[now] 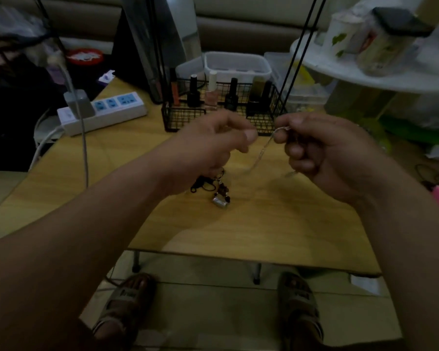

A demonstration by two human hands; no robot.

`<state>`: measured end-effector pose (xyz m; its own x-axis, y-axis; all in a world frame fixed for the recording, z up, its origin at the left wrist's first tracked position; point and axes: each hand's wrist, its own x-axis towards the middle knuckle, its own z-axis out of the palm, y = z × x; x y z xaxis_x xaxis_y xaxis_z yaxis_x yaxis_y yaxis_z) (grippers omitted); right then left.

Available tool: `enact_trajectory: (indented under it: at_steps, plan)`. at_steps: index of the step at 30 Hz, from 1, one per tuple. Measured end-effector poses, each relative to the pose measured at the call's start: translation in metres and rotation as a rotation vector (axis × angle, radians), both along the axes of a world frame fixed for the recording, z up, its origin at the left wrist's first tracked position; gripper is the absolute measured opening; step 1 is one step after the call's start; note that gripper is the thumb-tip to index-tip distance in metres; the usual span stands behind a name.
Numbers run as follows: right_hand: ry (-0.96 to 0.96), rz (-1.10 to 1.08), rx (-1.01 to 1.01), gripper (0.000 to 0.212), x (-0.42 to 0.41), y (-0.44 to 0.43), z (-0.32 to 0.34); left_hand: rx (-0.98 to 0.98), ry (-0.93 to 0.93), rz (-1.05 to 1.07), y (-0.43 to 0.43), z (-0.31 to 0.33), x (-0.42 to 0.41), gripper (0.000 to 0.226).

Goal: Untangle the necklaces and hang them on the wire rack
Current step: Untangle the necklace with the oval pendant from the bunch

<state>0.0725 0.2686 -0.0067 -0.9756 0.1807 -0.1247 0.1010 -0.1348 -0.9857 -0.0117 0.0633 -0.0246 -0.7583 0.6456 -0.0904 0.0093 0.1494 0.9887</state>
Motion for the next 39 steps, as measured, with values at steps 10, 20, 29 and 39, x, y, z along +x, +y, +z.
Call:
enact_trajectory:
  at_steps: [10,20,29,39]
  plan:
    - [0.077,0.098,0.144,0.015,0.011,0.008,-0.002,0.024,0.061,-0.108,0.019,0.003,0.023,0.014]
    - [0.107,0.064,0.204,0.022,0.017,0.020,-0.003,0.065,0.087,-0.091,0.023,-0.001,0.026,0.009]
    - [0.074,0.061,0.214,0.018,0.017,0.013,-0.004,-0.016,0.148,-0.131,0.022,-0.001,0.023,0.019]
    - [0.019,0.115,-0.030,0.035,0.016,0.015,0.003,0.181,-0.066,-0.175,0.002,0.002,0.013,0.022]
